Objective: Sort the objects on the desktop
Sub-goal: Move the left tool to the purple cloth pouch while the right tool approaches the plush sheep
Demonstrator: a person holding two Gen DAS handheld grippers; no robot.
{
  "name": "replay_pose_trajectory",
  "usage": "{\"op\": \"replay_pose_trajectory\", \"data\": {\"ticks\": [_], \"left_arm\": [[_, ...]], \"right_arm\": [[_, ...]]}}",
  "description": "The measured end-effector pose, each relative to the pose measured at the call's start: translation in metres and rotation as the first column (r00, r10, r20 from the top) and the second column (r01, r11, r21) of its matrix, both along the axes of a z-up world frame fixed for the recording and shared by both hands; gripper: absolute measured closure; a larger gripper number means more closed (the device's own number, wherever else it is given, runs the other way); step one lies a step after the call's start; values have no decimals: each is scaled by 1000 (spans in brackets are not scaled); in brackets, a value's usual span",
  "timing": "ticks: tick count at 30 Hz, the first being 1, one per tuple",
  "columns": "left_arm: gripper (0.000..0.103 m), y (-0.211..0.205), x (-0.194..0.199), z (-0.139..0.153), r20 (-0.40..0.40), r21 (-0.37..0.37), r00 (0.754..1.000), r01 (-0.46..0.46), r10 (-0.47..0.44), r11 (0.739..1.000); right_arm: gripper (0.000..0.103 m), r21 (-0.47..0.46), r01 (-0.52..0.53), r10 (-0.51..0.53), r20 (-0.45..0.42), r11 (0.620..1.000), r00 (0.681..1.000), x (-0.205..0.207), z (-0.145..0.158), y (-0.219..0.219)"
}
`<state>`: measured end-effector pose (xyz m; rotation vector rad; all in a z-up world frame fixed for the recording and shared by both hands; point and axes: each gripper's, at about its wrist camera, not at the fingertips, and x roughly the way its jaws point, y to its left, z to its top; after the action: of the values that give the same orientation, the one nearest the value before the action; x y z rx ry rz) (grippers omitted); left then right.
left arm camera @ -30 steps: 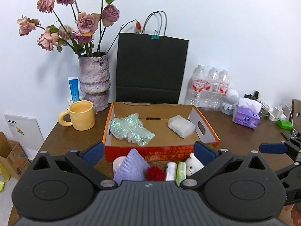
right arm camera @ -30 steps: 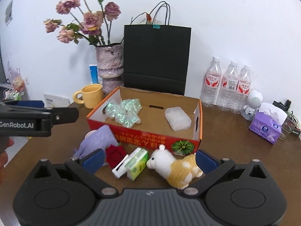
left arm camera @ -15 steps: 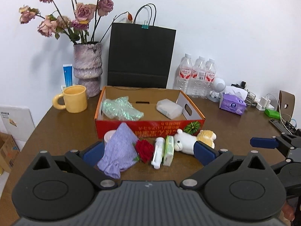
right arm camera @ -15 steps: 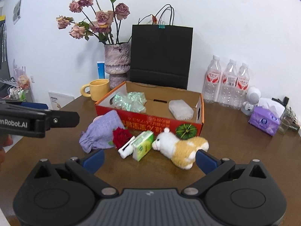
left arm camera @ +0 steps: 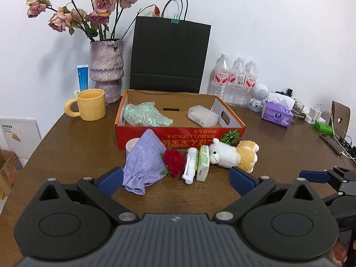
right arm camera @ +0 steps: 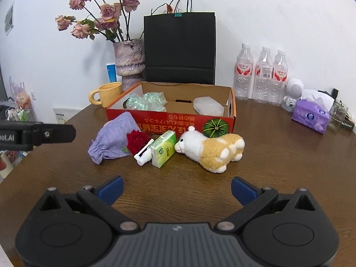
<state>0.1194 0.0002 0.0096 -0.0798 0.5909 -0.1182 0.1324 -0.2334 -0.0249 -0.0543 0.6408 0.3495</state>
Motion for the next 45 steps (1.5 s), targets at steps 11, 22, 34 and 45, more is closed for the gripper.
{"op": "replay_pose_trajectory", "data": {"ticks": [11,22,34,45], "left_arm": [[0,-3,4,-5,3,-1,1000,3,-3,1000],[0,-4,8,-17,-2,8,1000,-6,6,1000],[0,0,18,-36,0,-31,999,-49,49,998],[0,-3,27,-52,-3,-34,995,-100,100,994]], "right_arm": [[0,4,8,-8,20,1000,1000,6,-2,-3],[0,-4,9,-9,35,1000,999,9,-8,0],[0,-1,-12,12,18,1000,1000,22,-24,8],[0,35,8,-9,43,999,999,37,-37,2]]}}
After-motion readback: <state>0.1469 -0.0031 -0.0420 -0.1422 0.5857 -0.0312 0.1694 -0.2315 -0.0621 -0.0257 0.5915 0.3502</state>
